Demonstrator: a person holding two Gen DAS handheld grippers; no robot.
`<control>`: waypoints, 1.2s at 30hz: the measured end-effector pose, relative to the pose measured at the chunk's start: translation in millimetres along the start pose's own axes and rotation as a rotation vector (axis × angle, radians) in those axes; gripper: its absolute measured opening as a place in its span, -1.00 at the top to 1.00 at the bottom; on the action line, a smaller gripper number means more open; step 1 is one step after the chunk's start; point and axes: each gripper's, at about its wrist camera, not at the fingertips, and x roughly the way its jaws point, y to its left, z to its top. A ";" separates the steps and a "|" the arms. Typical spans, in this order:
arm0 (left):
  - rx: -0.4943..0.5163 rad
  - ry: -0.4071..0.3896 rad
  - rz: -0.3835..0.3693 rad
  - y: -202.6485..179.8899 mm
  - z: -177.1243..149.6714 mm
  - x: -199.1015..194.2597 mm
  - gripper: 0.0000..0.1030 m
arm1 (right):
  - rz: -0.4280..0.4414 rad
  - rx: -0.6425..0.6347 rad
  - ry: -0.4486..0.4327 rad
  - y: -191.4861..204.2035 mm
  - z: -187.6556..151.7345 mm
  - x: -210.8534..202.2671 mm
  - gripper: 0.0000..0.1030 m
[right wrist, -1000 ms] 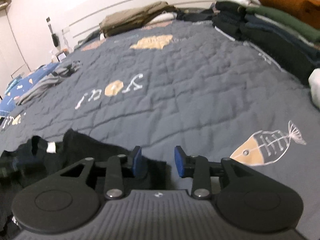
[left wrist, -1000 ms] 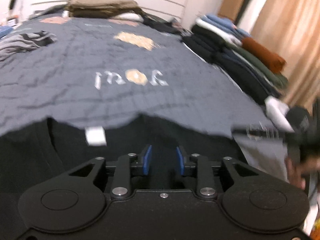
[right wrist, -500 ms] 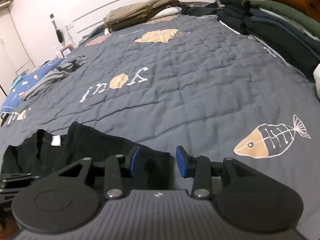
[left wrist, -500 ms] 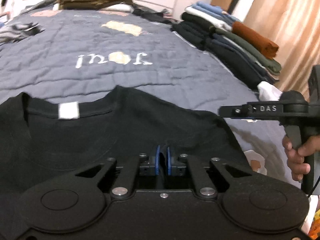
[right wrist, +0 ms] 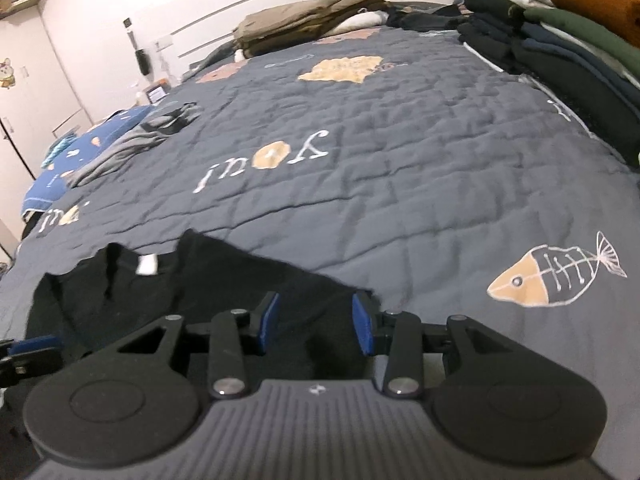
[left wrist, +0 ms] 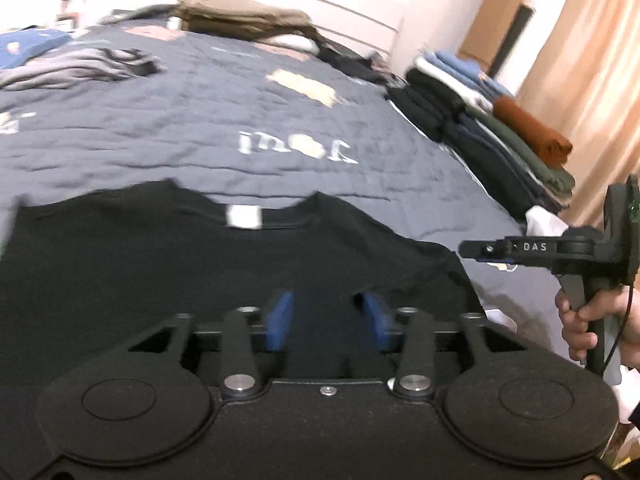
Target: Fold clothes
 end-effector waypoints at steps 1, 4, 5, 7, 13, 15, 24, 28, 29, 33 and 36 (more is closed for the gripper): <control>0.005 -0.014 0.009 3.9 -3.4 -11.3 0.04 | 0.006 -0.006 -0.001 2.9 -2.1 -4.7 0.23; -0.014 -0.021 0.046 14.2 -13.3 -34.8 0.04 | 0.014 -0.022 -0.003 10.5 -10.0 -20.6 0.22; -0.027 -0.026 0.048 16.6 -17.1 -41.4 0.04 | 0.014 -0.028 -0.005 12.8 -14.5 -27.2 0.22; -0.034 -0.034 0.042 16.7 -23.4 -52.3 0.04 | 0.012 -0.039 -0.006 17.7 -24.1 -40.2 0.21; 0.012 -0.024 0.049 9.8 -46.9 -76.0 0.04 | 0.031 -0.074 -0.018 40.1 -53.6 -75.1 0.18; 0.032 -0.016 0.064 9.1 -55.8 -82.5 0.04 | 0.035 -0.098 -0.024 48.2 -65.2 -84.8 0.17; 0.060 -0.031 0.173 30.0 -73.2 -120.9 0.03 | -0.019 -0.119 -0.014 54.4 -113.3 -108.9 0.15; 0.032 -0.049 0.226 45.8 -73.2 -136.6 0.01 | -0.042 -0.107 -0.021 52.9 -124.6 -113.4 0.15; 0.027 -0.052 0.239 49.0 -72.8 -138.9 0.01 | -0.044 -0.106 -0.025 53.5 -125.3 -113.7 0.15; 0.026 -0.058 0.226 50.7 -72.5 -145.6 0.01 | -0.043 -0.109 -0.040 60.5 -127.4 -115.0 0.15; 0.059 -0.051 0.222 48.7 -74.8 -145.8 -0.07 | -0.038 -0.095 -0.037 61.6 -130.9 -116.4 0.14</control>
